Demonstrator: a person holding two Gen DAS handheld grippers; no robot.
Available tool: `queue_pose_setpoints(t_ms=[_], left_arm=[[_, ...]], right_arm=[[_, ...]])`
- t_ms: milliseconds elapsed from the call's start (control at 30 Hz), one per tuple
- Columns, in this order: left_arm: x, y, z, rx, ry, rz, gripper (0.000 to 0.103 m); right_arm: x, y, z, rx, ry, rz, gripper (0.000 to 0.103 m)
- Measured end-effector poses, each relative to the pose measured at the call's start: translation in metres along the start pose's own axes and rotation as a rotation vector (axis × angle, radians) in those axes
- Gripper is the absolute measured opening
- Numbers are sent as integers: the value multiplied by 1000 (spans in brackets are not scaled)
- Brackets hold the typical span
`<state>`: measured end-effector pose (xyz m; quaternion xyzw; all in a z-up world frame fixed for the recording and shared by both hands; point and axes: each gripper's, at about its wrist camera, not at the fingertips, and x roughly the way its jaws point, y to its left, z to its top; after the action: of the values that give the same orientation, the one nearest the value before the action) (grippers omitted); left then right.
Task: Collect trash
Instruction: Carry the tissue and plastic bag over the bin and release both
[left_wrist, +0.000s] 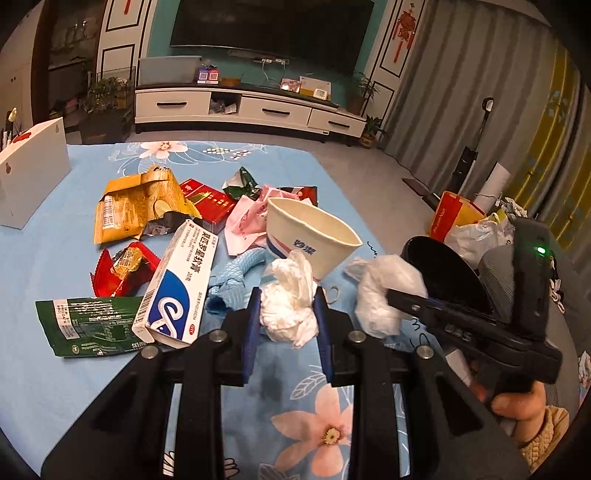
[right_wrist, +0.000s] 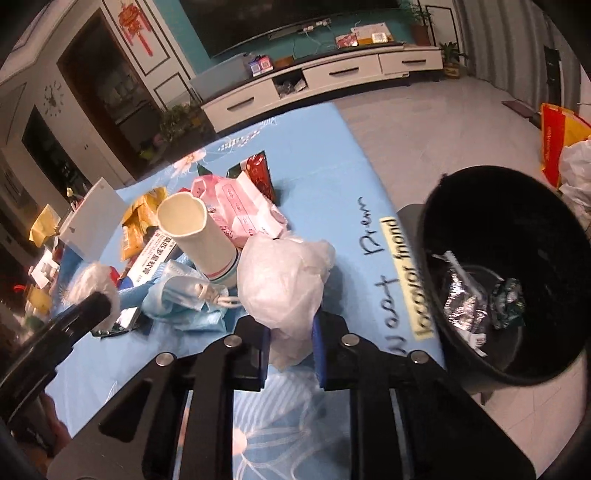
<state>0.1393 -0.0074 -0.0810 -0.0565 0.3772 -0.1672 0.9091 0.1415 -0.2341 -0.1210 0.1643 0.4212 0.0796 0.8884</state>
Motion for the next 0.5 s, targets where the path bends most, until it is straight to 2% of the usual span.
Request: queue_pose_setpoints(t_ms=[267,500], left_arm=[[-5,-19,1,37,-7,7,28],[-7,-52,0,103,-4,-1,29]], right_arm=[[-54,-18,-13,26,-73,-17,20],[-89,-43,-19,69,-136,-54,20]])
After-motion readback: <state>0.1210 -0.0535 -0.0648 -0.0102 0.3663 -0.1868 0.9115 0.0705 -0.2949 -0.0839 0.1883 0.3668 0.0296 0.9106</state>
